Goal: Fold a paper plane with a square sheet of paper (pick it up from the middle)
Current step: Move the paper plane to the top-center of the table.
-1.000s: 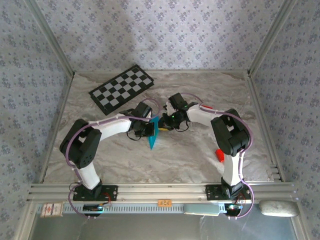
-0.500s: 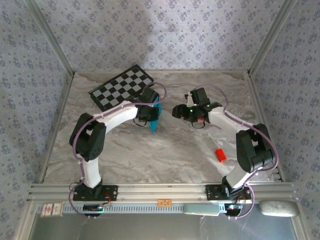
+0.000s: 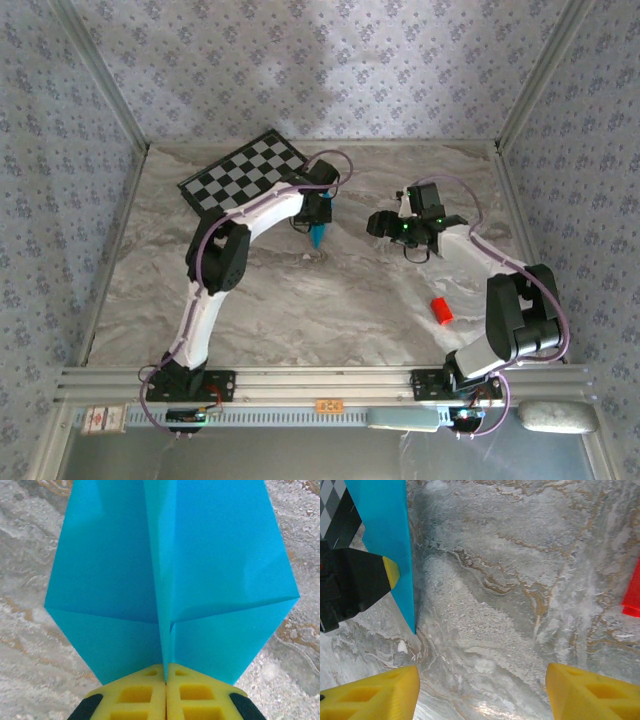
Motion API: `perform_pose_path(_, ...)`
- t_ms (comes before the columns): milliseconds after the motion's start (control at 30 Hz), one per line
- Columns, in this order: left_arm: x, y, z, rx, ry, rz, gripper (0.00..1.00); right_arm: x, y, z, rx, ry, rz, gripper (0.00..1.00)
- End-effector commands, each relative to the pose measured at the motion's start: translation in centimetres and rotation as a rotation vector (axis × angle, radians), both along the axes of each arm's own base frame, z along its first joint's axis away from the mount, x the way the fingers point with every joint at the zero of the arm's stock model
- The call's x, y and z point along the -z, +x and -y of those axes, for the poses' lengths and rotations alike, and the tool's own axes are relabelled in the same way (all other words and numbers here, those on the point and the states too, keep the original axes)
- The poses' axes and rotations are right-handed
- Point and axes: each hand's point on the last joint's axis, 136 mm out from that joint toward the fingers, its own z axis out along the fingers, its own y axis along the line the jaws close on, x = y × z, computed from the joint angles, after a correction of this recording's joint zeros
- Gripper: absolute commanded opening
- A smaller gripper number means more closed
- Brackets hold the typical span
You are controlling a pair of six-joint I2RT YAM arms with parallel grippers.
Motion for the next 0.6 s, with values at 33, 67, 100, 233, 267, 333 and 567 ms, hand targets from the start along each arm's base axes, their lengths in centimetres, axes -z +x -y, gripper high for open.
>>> perform_pose_path(33, 1.0, 0.2, -0.4, -0.026, 0.030, -0.042, 0.09, -0.2, -0.2, 0.5, -0.004, 0.025, 0.010, 0.68)
perform_pose_path(67, 0.5, 0.7, 0.0, -0.025, 0.016, -0.030, 0.10, -0.1, -0.2, 0.6, 0.000, 0.028, 0.007, 0.68)
perform_pose_path(100, 0.7, 0.7, 0.0, -0.025, 0.017, -0.036, 0.11, -0.1, -0.2, 0.7, 0.001, 0.031, 0.007, 0.68)
perform_pose_path(233, 1.2, 1.0, 0.1, -0.019, -0.007, -0.061, 0.15, 0.0, -0.2, 1.0, 0.007, 0.039, 0.003, 0.68)
perform_pose_path(267, 1.3, 1.0, 0.1, -0.020, -0.004, -0.065, 0.16, 0.0, -0.2, 1.0, 0.008, 0.042, 0.002, 0.68)
perform_pose_path(333, 1.4, 1.0, 0.0, -0.019, -0.005, -0.070, 0.16, 0.0, -0.1, 1.1, 0.010, 0.047, 0.000, 0.68)
perform_pose_path(567, 2.8, 0.4, 0.4, -0.003, 0.006, -0.106, 0.17, 0.4, 0.2, 1.0, 0.008, 0.061, -0.014, 0.68)
